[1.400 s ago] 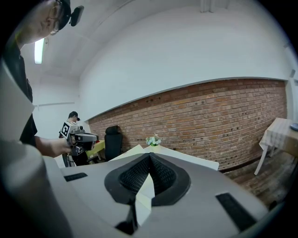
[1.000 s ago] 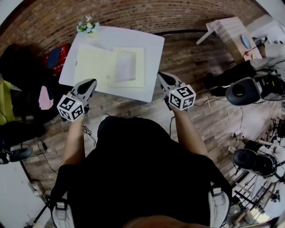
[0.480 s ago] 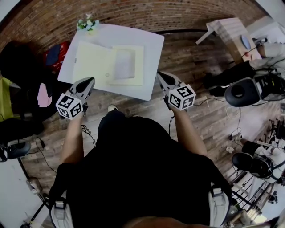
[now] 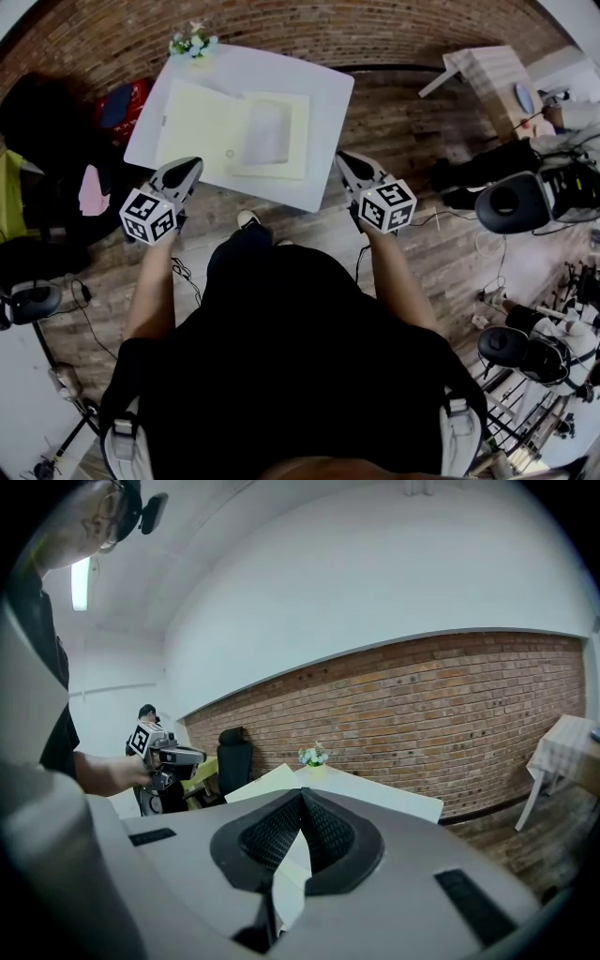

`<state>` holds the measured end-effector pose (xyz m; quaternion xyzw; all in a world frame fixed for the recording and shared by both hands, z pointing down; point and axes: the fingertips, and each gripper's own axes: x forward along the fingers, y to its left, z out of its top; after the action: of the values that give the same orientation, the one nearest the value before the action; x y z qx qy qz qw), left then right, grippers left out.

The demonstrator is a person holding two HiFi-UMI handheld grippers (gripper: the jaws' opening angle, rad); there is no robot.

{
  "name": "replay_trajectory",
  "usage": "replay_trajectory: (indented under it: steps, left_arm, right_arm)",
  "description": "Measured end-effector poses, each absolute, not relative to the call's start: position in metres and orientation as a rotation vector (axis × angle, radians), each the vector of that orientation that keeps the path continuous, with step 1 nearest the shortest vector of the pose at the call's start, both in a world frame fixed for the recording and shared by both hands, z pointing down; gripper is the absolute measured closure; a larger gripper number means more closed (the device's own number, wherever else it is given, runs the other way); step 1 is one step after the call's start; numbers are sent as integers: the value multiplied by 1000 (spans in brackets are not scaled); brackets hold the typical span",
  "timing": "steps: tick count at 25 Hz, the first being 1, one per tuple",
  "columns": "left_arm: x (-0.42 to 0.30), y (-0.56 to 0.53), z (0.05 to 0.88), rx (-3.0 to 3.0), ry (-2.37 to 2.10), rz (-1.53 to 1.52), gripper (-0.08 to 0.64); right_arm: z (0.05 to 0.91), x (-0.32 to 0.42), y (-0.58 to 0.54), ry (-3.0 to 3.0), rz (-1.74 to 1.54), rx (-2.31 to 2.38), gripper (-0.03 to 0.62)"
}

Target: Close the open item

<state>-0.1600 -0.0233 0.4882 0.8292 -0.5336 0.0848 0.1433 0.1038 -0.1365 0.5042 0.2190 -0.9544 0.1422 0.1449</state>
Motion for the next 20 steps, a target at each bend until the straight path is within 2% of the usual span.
replay_trajectory:
  steps: [20]
  left_arm:
    - [-230, -45, 512, 2255, -1669, 270, 549]
  right_arm:
    - [508, 66, -166, -2727, 409, 572, 572]
